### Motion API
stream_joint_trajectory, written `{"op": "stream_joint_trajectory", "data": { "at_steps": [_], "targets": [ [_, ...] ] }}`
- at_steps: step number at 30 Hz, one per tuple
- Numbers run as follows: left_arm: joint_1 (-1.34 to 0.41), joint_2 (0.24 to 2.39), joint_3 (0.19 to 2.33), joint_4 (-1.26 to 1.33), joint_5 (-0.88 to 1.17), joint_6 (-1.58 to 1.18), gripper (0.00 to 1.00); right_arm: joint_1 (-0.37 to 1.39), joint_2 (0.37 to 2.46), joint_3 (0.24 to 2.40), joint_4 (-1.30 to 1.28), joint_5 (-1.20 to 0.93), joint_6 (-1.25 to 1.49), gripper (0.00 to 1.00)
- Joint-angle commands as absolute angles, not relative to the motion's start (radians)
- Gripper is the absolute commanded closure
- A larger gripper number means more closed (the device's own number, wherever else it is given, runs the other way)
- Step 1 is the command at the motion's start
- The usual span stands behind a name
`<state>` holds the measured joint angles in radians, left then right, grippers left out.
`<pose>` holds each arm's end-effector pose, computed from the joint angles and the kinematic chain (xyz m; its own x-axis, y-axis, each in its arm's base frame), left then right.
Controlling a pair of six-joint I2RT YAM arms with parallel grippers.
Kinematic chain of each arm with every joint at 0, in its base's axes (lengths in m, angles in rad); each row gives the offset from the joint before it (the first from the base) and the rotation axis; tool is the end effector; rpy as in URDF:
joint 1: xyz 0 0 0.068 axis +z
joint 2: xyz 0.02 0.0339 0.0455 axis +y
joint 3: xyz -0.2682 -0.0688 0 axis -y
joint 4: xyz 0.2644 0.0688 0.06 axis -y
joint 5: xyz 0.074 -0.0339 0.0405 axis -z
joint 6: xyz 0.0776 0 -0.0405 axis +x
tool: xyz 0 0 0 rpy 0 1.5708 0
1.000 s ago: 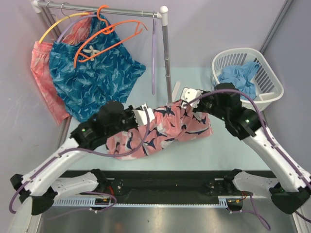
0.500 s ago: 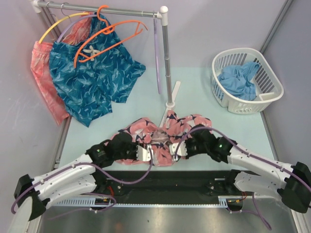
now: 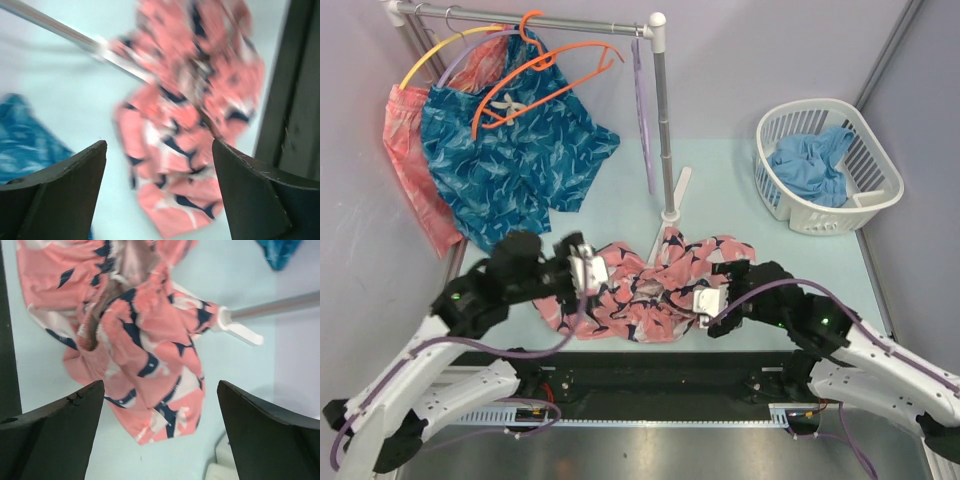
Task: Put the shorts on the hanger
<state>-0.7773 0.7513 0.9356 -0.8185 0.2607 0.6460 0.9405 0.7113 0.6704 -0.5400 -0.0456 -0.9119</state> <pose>0.1235 -0.1496 0.3157 0.1598 0.6588 -0.7352 0.9136 0.1835 0.3630 0.1210 0.1718 0.2546 0.4578 -0.7126 -0.5316 -0.7636 -0.0089 -0.6457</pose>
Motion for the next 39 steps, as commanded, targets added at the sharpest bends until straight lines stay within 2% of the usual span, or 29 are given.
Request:
{"op": "stream_joint_trajectory", "data": {
  "at_steps": [1,3,4,5,6,9,13,19,22,26,28,33,39],
  "targets": [
    [-0.651,0.797,1.243,-0.827,0.321,0.462,0.10,0.945,0.650,0.816,-0.666,0.054,-0.805,0.00],
    [-0.530,0.863,1.348,-0.818,0.330,0.388,0.10,0.943,0.649,0.866,-0.689,0.093,-0.772,0.00],
    [-0.487,0.906,1.474,-0.834,0.337,0.368,0.10,0.922,0.649,0.879,-0.692,0.100,-0.766,0.00],
    [-0.435,1.001,1.538,-0.851,0.369,0.345,0.10,0.904,0.650,0.896,-0.695,0.095,-0.759,0.00],
    [-0.317,1.043,1.599,-0.883,0.453,0.338,0.11,0.879,0.661,0.920,-0.696,0.081,-0.755,0.00],
    [-0.134,1.198,1.800,-0.926,0.606,0.316,0.09,0.822,0.673,0.959,-0.696,0.068,-0.698,0.00],
    [-0.124,1.305,1.930,-0.902,0.572,0.313,0.08,0.746,0.684,1.005,-0.672,0.009,-0.580,0.00],
    [-0.123,1.318,1.879,-0.738,0.500,0.224,0.06,0.632,0.713,1.051,-0.621,-0.081,-0.385,0.00],
    [-0.118,1.360,1.937,-0.755,0.451,0.264,0.04,0.600,0.752,1.075,-0.630,-0.110,-0.353,0.00],
    [-0.025,1.430,2.040,-0.794,0.528,0.308,0.02,0.592,0.773,1.077,-0.635,-0.121,-0.342,0.00],
    [-0.020,1.446,2.068,-0.819,0.499,0.331,0.02,0.588,0.778,1.077,-0.632,-0.133,-0.334,0.00],
    [0.030,1.456,2.085,-0.723,0.442,0.321,0.01,0.583,0.788,1.077,-0.624,-0.149,-0.324,0.00],
    [0.100,1.606,2.348,-0.749,0.442,0.324,0.01,0.583,0.793,1.078,-0.627,-0.160,-0.325,0.00]
  ]
}}
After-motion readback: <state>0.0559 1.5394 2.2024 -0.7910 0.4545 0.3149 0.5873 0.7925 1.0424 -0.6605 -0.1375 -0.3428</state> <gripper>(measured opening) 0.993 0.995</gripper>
